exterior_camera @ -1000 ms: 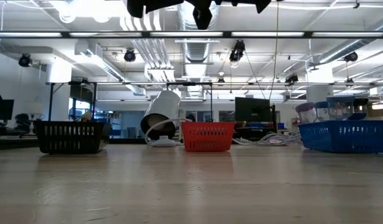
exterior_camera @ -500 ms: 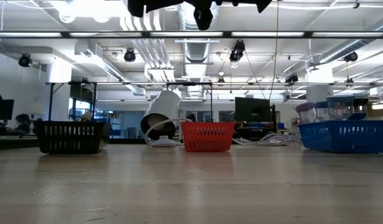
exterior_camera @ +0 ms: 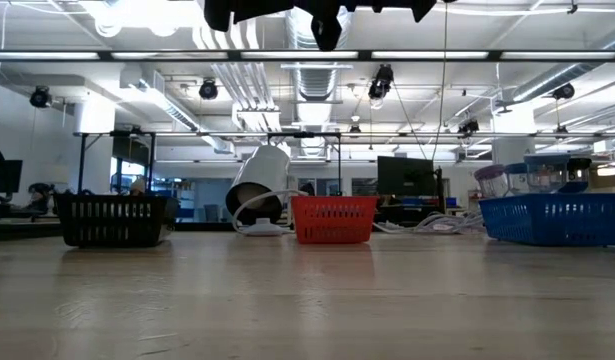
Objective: Pick & Place Office items
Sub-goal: Put the white charger adapter into the black basket
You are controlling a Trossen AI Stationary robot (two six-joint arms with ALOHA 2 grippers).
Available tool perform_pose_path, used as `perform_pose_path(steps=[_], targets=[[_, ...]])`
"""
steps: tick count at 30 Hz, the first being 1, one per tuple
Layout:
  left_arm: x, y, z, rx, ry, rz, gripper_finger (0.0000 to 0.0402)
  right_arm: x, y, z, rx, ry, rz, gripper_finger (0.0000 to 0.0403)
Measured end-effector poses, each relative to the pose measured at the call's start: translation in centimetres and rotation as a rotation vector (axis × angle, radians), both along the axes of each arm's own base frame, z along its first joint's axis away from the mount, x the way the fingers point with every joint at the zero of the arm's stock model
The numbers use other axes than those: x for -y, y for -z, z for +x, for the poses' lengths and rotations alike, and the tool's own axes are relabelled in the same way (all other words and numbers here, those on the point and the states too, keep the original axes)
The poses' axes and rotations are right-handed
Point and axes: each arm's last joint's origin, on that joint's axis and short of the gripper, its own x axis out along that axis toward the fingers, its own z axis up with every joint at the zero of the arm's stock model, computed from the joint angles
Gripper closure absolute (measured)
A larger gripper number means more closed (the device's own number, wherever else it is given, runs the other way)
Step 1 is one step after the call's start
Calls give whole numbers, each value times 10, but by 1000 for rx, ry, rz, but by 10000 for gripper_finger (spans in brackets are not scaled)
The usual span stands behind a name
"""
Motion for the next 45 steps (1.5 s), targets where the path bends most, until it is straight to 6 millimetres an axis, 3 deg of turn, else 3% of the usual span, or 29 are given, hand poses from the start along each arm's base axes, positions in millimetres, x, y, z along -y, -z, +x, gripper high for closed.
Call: perform_pose_path(steps=[4,12,22,31,45], targets=[[0,1,0,-8,1,1,85,1,4,3,-8,1,5,246],[1,0,1,-11,4,0,212,2,6,4,-12,9,5,246],[1,0,1,-21,12,1,213,2,7,4,-19,11,6,246],[1,2,1,-32,29,-27,213,2,7,5,-20,5,5,194],[1,2,1,-25,16,-50,213,3,4,3,-2,12,-14,192]])
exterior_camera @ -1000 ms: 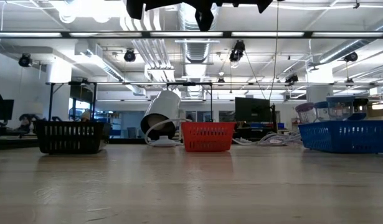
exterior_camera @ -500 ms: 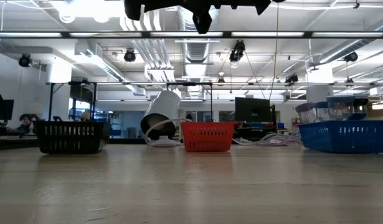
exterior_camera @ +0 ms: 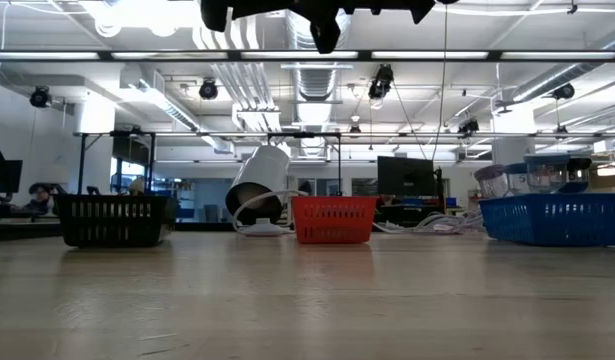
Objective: Pick & Place Office items
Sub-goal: Put the white charger adapter into the black basket
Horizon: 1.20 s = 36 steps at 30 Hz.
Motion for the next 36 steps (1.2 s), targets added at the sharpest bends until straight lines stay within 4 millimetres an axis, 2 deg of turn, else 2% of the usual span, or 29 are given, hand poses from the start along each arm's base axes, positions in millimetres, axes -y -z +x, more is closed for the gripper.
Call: perform_pose_path(steps=[16,21,25,32,36], targets=[[-1,0,-3,1,-17,-35,215,12,-4,-6,7,36,-12,123],[-1,1,-3,0,-26,-54,215,13,-3,-6,3,45,-6,117],[-1,3,-3,-21,-36,-59,215,13,-1,-4,-5,49,-9,146],[-4,6,-4,-45,-79,-38,207,14,4,2,15,41,-1,243],[-4,6,-4,-53,-86,-31,193,15,4,2,19,48,-13,243]])
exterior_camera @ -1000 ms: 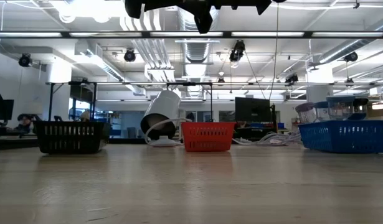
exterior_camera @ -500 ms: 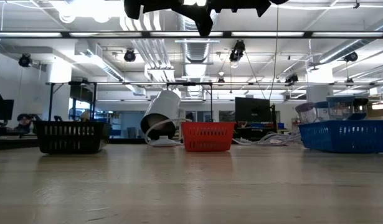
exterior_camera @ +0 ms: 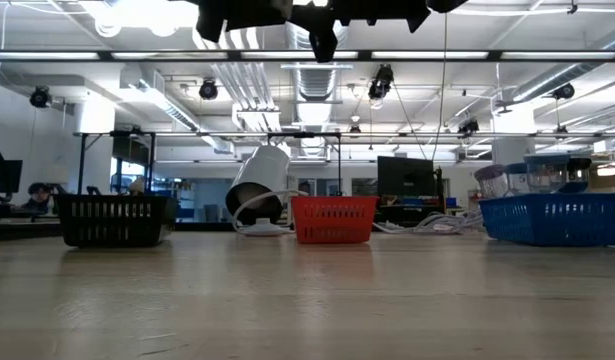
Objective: Pick & Place Office items
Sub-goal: Put the white charger adapter into the black basket
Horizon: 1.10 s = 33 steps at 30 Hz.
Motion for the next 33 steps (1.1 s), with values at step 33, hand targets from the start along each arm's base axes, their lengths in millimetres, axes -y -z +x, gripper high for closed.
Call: perform_pose_path(steps=[33], targets=[[4,-4,-1,4,-77,98,103,8,2,-3,-33,57,-20,243]])
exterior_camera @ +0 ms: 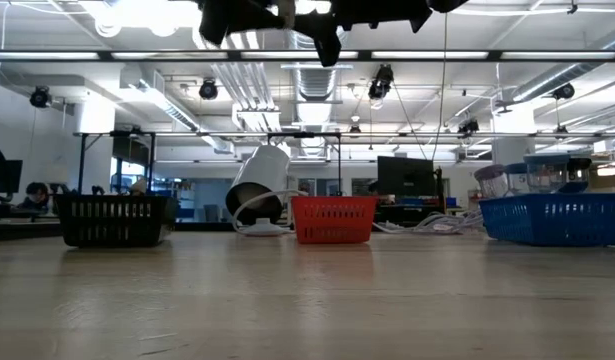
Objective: Pick & Place Office items
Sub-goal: Put the white charger adapter into the black basket
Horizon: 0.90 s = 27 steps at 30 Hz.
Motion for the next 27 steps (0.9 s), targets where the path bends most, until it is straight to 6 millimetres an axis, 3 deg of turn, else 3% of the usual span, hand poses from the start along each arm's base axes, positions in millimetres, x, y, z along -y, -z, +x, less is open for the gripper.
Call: perform_pose_path(steps=[6,23,27], targets=[[4,-11,0,67,32,-20,103,6,8,0,-45,72,-18,243],[3,-5,-1,16,-23,-19,103,3,2,1,-19,-1,-10,243],[10,-10,-7,35,-11,-20,103,0,5,12,-27,-41,-10,243]])
